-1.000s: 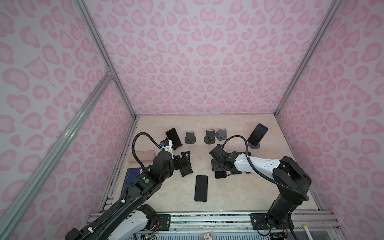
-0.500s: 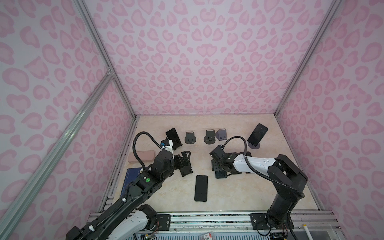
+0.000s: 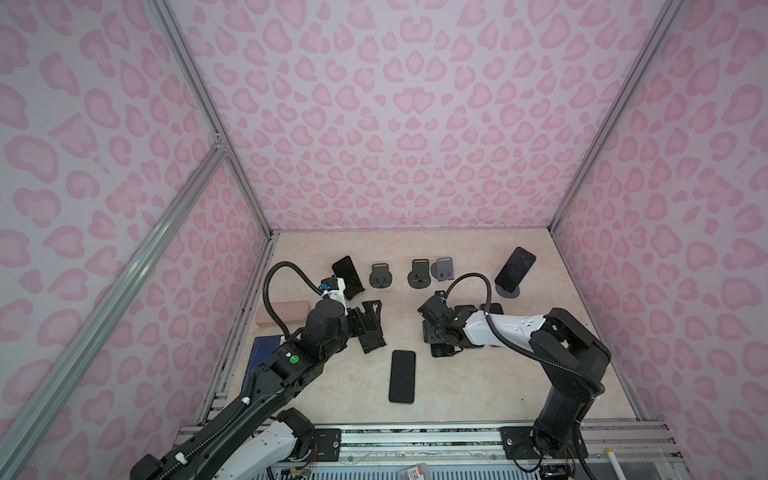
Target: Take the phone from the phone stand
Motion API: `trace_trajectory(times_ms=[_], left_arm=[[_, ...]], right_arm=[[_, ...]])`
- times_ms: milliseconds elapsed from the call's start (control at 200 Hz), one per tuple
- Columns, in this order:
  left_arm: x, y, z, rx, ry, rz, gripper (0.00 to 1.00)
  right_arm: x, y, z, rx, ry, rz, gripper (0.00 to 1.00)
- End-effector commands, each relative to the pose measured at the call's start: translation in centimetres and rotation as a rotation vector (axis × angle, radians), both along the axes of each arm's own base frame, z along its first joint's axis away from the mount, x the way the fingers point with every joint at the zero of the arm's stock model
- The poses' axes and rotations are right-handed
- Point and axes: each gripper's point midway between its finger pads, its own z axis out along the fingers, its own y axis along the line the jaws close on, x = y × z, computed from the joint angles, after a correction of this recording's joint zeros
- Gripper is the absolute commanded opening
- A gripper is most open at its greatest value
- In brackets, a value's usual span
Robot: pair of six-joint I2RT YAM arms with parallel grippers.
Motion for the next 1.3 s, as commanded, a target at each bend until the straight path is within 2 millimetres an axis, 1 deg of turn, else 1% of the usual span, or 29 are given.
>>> trace_trajectory(times_ms=[0, 130, 260, 365, 505, 690, 850, 1005, 1085, 1220, 1295], left_arm=[[0.0, 0.4, 0.1, 0.003, 0.000, 0.023, 0.99], [-0.1, 0.9, -0.2, -0.002, -0.007, 0.045, 0.99], [0.0, 0.9, -0.2, 0.011, -0.005, 0.038, 0.99], [-0.1, 0.8, -0.1, 0.020, -0.004, 0.031, 0.99], [-0.2, 1.0, -0.2, 0.020, -0.007, 0.037, 0.99], [-0.1, 1.7, -0.7, 0.054, -0.004, 0.060, 0.98], [-0.2, 1.6, -0.9, 0.048, 0.001, 0.059, 0.98], [-0.3, 1.5, -1.3, 0.051, 0.017, 0.054, 0.98], [-0.2, 1.6, -1.3, 0.057, 0.016, 0.054, 0.98], [-0.1, 1.6, -1.0, 0.058, 0.010, 0.060, 0.98], [0.1, 1.5, -0.9, 0.060, 0.011, 0.058, 0.98]], right_arm=[[-0.9, -1.9, -1.5, -0.089, 0.028, -0.017, 0.71], [-1.1, -1.8, -1.9, -0.096, 0.033, -0.017, 0.72], [-1.3, -1.7, -2.5, -0.097, 0.040, -0.020, 0.73], [-1.4, -1.6, -2.5, -0.100, 0.045, -0.017, 0.74], [-1.6, -1.8, -2.6, -0.120, 0.048, -0.013, 0.76], [-2.1, -2.2, -3.3, -0.117, 0.056, -0.017, 0.78], [-2.4, -2.2, -3.7, -0.111, 0.072, -0.014, 0.79], [-2.2, -2.3, -3.3, -0.096, 0.062, -0.021, 0.80], [-1.9, -2.2, -2.7, -0.090, 0.049, -0.018, 0.80], [-1.4, -1.8, -0.8, -0.068, 0.019, -0.009, 0.80], [-1.1, -1.5, 0.6, -0.058, -0.006, 0.002, 0.82]])
